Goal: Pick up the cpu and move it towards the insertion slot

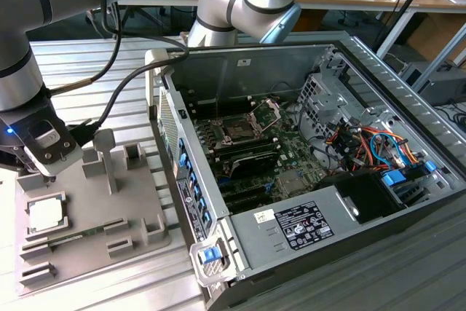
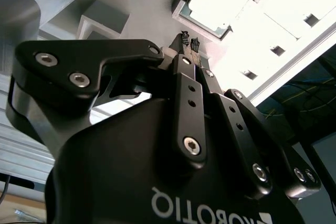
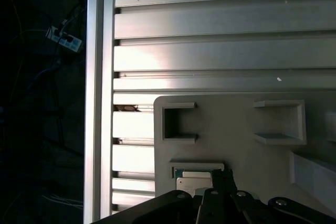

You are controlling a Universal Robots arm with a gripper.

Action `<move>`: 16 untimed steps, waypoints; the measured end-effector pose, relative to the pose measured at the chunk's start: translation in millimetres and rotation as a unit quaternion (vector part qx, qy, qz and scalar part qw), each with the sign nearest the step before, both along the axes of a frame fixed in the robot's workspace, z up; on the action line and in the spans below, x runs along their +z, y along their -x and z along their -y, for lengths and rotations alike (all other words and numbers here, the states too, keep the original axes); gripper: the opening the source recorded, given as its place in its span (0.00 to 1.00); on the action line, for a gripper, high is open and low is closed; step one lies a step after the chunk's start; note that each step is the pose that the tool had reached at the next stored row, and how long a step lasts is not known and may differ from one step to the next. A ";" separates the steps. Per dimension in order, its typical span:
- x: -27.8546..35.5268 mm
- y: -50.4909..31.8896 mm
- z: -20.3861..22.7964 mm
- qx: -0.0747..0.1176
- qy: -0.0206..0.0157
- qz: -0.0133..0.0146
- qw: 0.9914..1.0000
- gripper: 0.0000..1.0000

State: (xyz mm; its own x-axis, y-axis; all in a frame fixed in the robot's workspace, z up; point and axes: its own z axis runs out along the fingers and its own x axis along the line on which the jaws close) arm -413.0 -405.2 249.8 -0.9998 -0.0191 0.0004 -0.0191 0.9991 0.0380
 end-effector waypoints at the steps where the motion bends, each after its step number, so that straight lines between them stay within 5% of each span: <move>1: -0.2 0.2 0.0 0.000 0.000 0.000 1.000 0.11; 16: -2.2 1.7 0.0 0.000 0.000 0.000 1.000 0.11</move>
State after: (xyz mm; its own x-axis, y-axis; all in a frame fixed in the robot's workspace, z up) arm -414.7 -405.2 247.6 -0.9998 -0.0192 0.0005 -0.0191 0.9991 0.0379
